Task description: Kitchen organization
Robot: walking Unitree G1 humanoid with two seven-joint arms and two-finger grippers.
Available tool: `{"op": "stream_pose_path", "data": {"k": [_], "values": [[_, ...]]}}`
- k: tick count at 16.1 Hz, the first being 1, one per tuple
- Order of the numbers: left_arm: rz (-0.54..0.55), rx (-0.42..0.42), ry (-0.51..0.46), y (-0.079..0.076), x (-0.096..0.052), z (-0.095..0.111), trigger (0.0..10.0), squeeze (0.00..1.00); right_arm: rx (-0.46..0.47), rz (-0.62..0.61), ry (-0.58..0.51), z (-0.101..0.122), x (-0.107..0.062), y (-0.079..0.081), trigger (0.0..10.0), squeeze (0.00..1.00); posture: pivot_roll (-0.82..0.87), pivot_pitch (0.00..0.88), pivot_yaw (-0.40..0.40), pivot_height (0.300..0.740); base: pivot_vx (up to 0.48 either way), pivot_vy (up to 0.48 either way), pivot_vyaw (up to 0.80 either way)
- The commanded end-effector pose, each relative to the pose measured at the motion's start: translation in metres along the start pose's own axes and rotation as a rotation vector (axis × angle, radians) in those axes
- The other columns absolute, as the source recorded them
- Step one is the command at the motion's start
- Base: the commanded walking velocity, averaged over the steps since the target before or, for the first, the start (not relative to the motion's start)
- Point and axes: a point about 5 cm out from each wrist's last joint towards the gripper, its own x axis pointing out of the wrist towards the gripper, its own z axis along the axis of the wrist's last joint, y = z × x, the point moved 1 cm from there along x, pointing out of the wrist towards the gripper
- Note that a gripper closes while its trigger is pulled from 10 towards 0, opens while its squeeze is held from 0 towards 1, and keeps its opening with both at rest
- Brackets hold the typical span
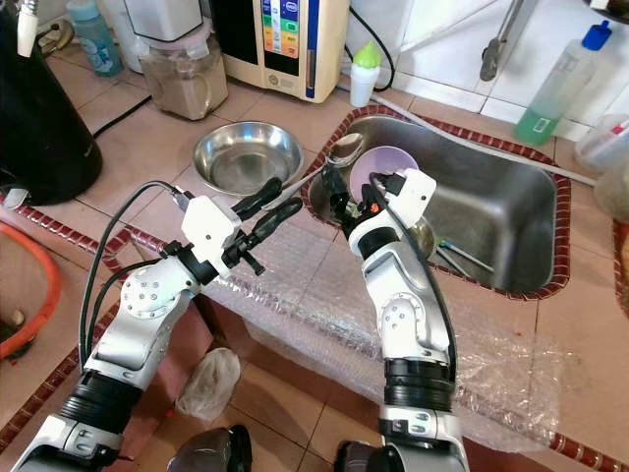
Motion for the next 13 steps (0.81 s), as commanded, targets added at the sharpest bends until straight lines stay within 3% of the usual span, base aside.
{"op": "stream_pose_path", "data": {"k": [1, 2, 3, 4, 5, 6, 7, 8, 11, 13], "values": [[-0.074, 0.014, -0.032, -0.012, 0.008, 0.008, 0.0, 0.0, 0.124, 0.003, 0.027, -0.006, 0.006, 0.007, 10.0, 0.0, 0.0, 0.087, 0.007, 0.74, 0.0, 0.0, 0.0], [-0.078, 0.012, -0.029, -0.014, 0.008, 0.008, 0.0, 0.0, 0.157, 0.013, 0.037, -0.008, 0.008, 0.01, 10.0, 0.0, 0.0, 0.087, 0.007, 0.74, 0.0, 0.0, 0.0], [-0.082, 0.009, -0.028, -0.015, 0.008, 0.007, 0.0, 0.0, 0.192, 0.023, 0.031, -0.008, 0.01, 0.014, 8.0, 0.0, 0.0, 0.087, 0.007, 0.74, 0.0, 0.0, 0.0], [-0.083, 0.008, -0.026, -0.015, 0.008, 0.007, 0.0, 0.0, 0.223, 0.032, 0.033, -0.008, 0.012, 0.016, 2.9, 0.0, 0.0, 0.087, 0.013, 0.74, 0.0, 0.0, 0.0], [-0.086, 0.008, -0.022, -0.016, 0.008, 0.006, 0.0, 0.0, 0.258, 0.068, 0.033, -0.008, 0.013, 0.022, 0.8, 0.0, 0.0, 0.087, 0.013, 0.74, 0.0, 0.0, 0.0], [-0.084, 0.008, -0.02, -0.016, 0.009, 0.005, 0.0, 0.0, 0.288, 0.094, 0.042, -0.008, 0.014, 0.026, 0.0, 0.0, 0.0, 0.086, 0.012, 0.74, 0.0, 0.0, 0.0], [-0.078, 0.009, -0.018, -0.015, 0.009, 0.005, 0.0, 0.0, 0.287, 0.129, 0.056, -0.007, 0.014, 0.031, 4.2, 0.0, 0.0, 0.086, 0.011, 0.74, 0.0, 0.0, 0.0], [-0.046, 0.017, -0.017, -0.01, 0.009, 0.005, 0.0, 0.0, 0.261, 0.153, 0.076, -0.007, 0.01, 0.03, 10.0, 0.0, 0.0, 0.086, 0.006, 0.74, 0.0, 0.0, 0.0], [-0.014, 0.018, -0.012, -0.002, 0.008, 0.005, 0.0, 0.0, 0.285, 0.187, 0.06, 0.0, -0.001, 0.02, 10.0, 0.0, 0.0, 0.086, 0.004, 0.74, 0.0, 0.0, 0.0], [-0.017, 0.016, -0.012, -0.003, 0.008, 0.005, 0.0, 0.0, 0.311, 0.224, 0.036, 0.004, -0.003, 0.023, 10.0, 0.0, 0.0, 0.086, 0.008, 0.74, 0.0, 0.0, 0.0]]}}
